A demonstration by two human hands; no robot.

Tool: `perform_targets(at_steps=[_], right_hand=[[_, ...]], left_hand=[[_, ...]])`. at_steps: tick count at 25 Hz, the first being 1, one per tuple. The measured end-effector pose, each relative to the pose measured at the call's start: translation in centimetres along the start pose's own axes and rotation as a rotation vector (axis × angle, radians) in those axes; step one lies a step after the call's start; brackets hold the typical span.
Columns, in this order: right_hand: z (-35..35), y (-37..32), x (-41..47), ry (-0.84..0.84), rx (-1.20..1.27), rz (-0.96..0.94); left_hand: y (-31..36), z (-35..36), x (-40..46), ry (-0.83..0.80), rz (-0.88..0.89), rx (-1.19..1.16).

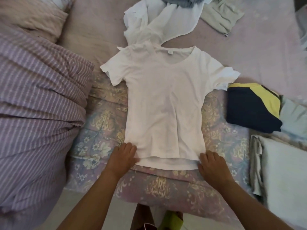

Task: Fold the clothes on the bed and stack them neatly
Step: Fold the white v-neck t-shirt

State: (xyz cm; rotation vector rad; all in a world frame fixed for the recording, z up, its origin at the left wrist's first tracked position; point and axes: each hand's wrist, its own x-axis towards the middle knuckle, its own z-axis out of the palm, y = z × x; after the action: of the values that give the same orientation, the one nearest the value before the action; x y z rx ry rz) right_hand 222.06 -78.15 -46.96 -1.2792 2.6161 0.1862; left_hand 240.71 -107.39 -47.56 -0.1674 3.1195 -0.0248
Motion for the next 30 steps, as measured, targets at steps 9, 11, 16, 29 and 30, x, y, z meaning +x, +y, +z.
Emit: perform_targets(at_steps=[9, 11, 16, 29, 30], right_hand=[[-2.0, 0.2, 0.3, -0.186, -0.001, 0.044], [-2.1, 0.0, 0.0, -0.204, -0.03, 0.048], [-2.4, 0.9, -0.1, -0.239, 0.172, 0.263], [-0.9, 0.4, -0.9, -0.194, 0.396, 0.348], [-0.9, 0.3, -0.7, -0.185, 0.452, 0.395]], left_hand=[[-1.0, -1.4, -1.4, -0.052, -0.106, -0.099], [-1.0, -1.1, -2.1, -0.092, -0.21, -0.184], [-1.1, -1.3, -3.2, 0.028, -0.537, -0.33], [-0.7, -0.2, -3.5, 0.23, -0.146, -0.1], [-1.0, -0.2, -2.9, 0.215, -0.106, -0.048]])
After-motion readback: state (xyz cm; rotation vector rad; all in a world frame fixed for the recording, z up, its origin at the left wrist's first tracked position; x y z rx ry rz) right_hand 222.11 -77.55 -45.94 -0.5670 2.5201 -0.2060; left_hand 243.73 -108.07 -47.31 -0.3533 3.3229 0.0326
